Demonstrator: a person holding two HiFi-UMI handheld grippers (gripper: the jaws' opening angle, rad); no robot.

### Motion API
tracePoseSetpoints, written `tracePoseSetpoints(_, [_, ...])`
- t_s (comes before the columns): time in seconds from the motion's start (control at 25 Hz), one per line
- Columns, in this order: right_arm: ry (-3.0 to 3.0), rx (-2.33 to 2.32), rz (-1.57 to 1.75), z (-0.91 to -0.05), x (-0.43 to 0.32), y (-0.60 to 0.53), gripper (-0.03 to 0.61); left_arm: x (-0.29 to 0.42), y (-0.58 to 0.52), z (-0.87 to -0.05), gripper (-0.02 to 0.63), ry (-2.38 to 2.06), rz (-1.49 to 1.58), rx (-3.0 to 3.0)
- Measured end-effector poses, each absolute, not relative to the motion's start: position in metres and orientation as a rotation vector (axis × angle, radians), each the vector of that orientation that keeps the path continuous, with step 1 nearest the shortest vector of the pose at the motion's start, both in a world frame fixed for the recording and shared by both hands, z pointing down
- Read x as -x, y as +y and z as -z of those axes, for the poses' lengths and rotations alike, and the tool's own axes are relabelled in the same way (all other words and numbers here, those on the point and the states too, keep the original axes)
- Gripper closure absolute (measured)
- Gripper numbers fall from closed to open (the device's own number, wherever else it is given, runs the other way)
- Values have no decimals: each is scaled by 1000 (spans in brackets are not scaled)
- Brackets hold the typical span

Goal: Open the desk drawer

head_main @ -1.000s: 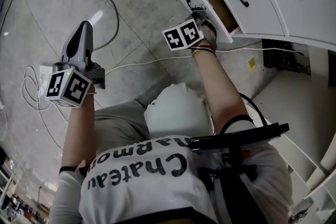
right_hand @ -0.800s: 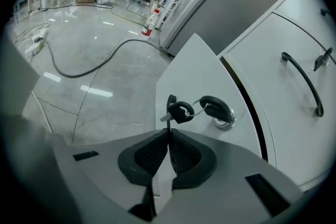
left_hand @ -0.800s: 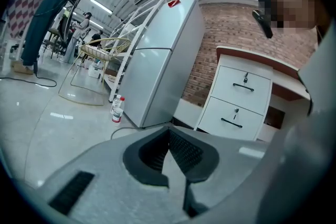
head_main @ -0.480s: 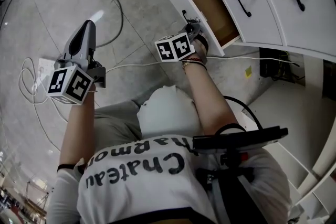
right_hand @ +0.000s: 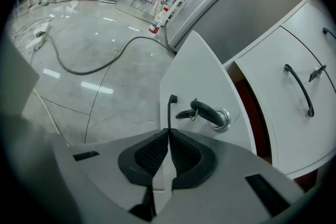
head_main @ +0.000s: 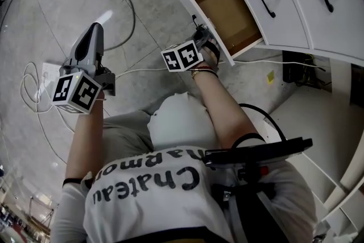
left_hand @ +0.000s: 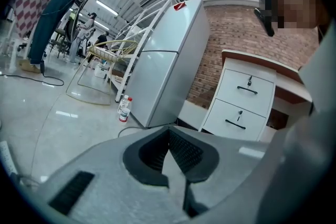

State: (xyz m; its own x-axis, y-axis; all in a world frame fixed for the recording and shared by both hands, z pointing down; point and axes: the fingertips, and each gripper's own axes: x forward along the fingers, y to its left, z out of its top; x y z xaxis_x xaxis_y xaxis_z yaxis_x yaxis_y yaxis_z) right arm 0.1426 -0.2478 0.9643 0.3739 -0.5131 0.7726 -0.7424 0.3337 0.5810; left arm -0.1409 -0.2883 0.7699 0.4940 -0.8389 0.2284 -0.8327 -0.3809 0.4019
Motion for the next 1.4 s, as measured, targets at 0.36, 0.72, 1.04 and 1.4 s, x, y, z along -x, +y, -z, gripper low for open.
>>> tracePoseSetpoints(0.36, [-1243, -1337, -224, -972, -138, -242, 554, 152, -293, -772, 598, -1399, 18, -2273])
tracePoseSetpoints(0.72, [-1226, -1337, -222, -974, -136, -242, 554, 153, -290, -780, 598, -1382, 26, -2258])
tracePoseSetpoints(1.04, [-1253, -1312, -252, -985, -117, -234, 553, 160, -291, -783, 598, -1384, 45, -2242])
tracePoseSetpoints(1.4, [-1236, -1316, -293, -995, -96, -222, 551, 167, -274, -777, 598, -1375, 41, -2249])
